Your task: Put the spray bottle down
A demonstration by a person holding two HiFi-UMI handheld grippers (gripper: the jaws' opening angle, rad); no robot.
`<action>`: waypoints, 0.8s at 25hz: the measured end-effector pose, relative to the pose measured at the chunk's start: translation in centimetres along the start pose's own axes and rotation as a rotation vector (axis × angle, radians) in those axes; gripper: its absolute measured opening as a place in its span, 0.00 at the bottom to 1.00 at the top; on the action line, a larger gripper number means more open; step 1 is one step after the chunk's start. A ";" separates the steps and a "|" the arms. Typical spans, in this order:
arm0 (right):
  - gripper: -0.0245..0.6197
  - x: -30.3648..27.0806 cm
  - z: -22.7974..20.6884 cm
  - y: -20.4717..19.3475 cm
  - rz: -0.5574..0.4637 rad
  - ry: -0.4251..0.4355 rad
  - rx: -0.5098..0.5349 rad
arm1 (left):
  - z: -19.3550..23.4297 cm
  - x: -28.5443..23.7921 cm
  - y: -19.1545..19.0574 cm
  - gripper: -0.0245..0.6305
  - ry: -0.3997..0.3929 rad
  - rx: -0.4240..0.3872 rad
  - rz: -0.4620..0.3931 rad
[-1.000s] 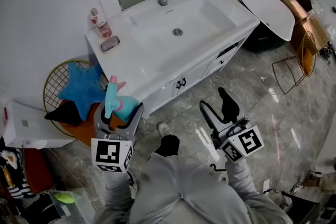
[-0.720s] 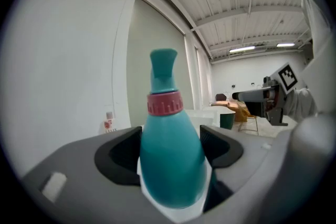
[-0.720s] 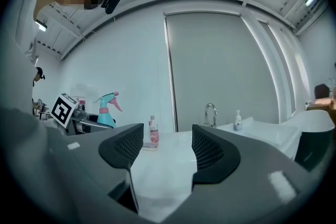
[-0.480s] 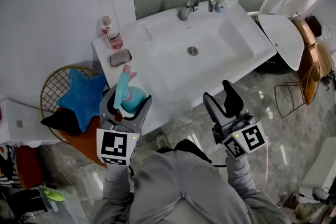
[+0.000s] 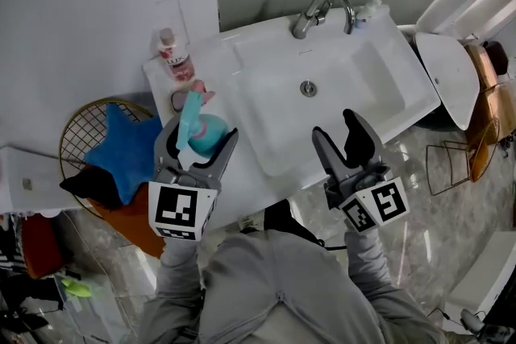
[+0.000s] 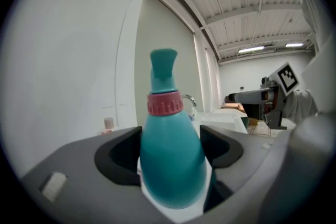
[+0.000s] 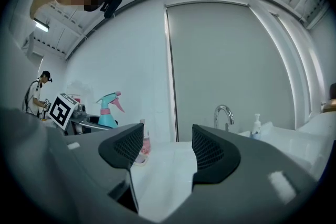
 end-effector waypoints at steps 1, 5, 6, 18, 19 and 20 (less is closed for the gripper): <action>0.49 -1.0 -0.7 -0.1 0.000 0.002 -0.004 | 0.3 -1.1 0.0 0.64 0.006 0.003 -0.002; 0.49 -4.1 -3.2 -0.8 0.012 0.013 -0.007 | 1.1 -5.2 -0.4 0.64 0.025 0.017 -0.004; 0.49 -4.9 -3.7 -0.9 0.011 0.014 -0.007 | 1.3 -6.2 -0.6 0.64 0.033 0.020 -0.003; 0.49 -11.8 -9.7 -3.2 0.031 0.031 -0.038 | 3.7 -17.1 -2.8 0.64 0.119 0.091 -0.012; 0.49 -12.1 -10.0 -3.4 0.036 0.034 -0.039 | 3.8 -18.0 -3.0 0.64 0.119 0.088 -0.008; 0.49 -12.4 -10.3 -3.6 0.041 0.036 -0.041 | 4.0 -18.9 -3.2 0.64 0.118 0.082 -0.004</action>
Point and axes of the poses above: the fingertips, and each gripper's own axes: x backward along the fingers, z to its left, y out of its top, the point moved 9 cm from there along x, backward along the fingers, and after that the axes turned 1 degree about -y, right-handed, at the moved point
